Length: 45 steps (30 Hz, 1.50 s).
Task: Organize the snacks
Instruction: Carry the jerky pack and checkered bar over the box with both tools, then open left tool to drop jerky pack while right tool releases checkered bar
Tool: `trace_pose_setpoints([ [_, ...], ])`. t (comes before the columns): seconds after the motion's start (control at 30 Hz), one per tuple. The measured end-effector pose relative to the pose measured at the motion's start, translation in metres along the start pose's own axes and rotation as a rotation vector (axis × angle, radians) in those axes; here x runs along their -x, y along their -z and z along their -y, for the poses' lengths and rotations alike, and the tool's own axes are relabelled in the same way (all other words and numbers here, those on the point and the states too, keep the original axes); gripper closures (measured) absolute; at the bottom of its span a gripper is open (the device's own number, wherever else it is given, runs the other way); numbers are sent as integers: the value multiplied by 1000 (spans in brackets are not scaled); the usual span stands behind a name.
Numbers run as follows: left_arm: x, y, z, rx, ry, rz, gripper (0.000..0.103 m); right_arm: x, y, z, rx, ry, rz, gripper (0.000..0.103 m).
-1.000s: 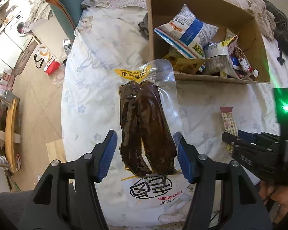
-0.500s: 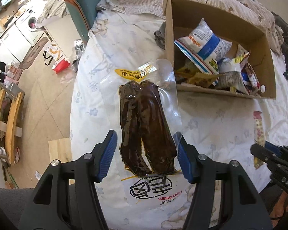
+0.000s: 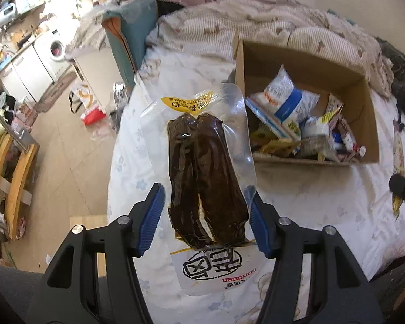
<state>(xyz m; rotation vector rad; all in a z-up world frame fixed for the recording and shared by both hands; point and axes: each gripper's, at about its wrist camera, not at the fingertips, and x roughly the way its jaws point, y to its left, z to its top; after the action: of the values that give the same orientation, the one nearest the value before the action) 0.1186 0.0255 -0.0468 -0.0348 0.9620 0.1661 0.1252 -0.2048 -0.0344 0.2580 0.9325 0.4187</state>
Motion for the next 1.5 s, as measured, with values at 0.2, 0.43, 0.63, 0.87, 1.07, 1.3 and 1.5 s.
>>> trace_pose_setpoints([
  [0.2,13,-2,6,-18,1,54,47,9,-14,2,-14,-22,41,75],
  [0.43,16,-32,12,6,28,37,47,7,-42,13,-25,-19,76,75],
  [0.63,14,-66,32,-34,29,62,47,-10,-64,39,-108,-25,66,75],
  [0.87,-3,-103,59,-67,50,59,47,-31,-88,87,-292,-61,44,75],
  [1.07,-29,-123,85,-88,78,25,47,-59,-98,94,-305,-34,-19,75],
  [1.3,-58,-141,124,-134,122,-37,45,-86,-92,97,-357,-21,-118,75],
  [1.5,-81,-147,144,-140,123,-80,45,-94,-88,110,-407,-4,-154,75],
])
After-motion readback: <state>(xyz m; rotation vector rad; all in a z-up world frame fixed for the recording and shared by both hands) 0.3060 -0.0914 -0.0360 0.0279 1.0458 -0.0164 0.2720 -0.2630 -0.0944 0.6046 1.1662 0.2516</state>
